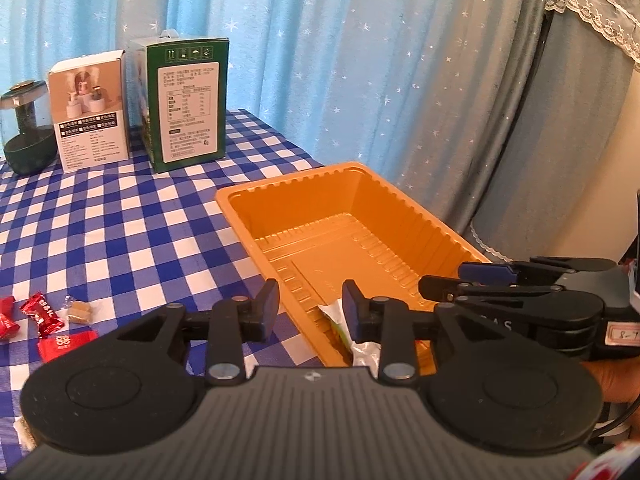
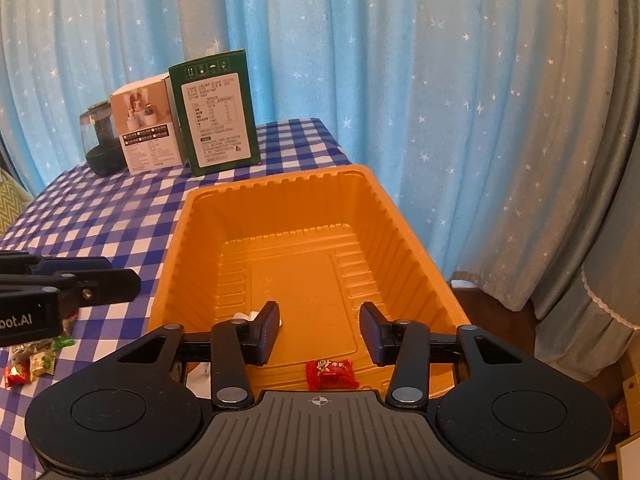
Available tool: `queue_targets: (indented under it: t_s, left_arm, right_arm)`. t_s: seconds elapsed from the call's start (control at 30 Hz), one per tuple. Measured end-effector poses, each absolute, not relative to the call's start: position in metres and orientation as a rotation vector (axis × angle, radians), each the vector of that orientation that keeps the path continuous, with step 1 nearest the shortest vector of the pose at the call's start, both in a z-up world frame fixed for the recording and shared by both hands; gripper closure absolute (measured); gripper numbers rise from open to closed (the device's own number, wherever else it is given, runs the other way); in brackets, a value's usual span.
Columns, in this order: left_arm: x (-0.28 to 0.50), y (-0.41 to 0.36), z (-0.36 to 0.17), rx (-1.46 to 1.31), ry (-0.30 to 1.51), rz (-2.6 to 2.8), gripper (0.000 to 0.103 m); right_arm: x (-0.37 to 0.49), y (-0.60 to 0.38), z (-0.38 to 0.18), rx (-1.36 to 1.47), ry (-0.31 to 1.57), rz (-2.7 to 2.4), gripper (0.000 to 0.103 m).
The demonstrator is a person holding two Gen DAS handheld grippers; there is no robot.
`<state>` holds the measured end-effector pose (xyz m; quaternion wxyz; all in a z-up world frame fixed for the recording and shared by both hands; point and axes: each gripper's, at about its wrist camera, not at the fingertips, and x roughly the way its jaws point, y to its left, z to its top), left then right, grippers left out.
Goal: Organize snacks
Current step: 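Move both tools back to the snack pile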
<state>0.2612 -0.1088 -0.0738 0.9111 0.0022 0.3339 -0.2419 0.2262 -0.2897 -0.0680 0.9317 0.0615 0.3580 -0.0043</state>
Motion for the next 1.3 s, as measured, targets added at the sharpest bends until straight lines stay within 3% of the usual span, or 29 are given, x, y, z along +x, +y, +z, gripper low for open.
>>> queue_targets:
  t_s: [0.3,0.47,1.3]
  left_arm:
    - [0.259,-0.09,-0.069,-0.004,0.681,-0.468,0.071]
    - [0.256,-0.068,-0.064,0.001,0.671,-0.438,0.063]
    - [0.217,0.074,-0.073,0.045,0.727,-0.233,0.052]
  right_arm:
    - [0.224,-0.282,-0.065,0.109,0.713,0.006,0.058]
    - [0.221,-0.269,-0.059,0.092,0.684,0.047,0.058]
    - [0.208,-0.133,-0.063,0.01,0.641,0.408,0.05]
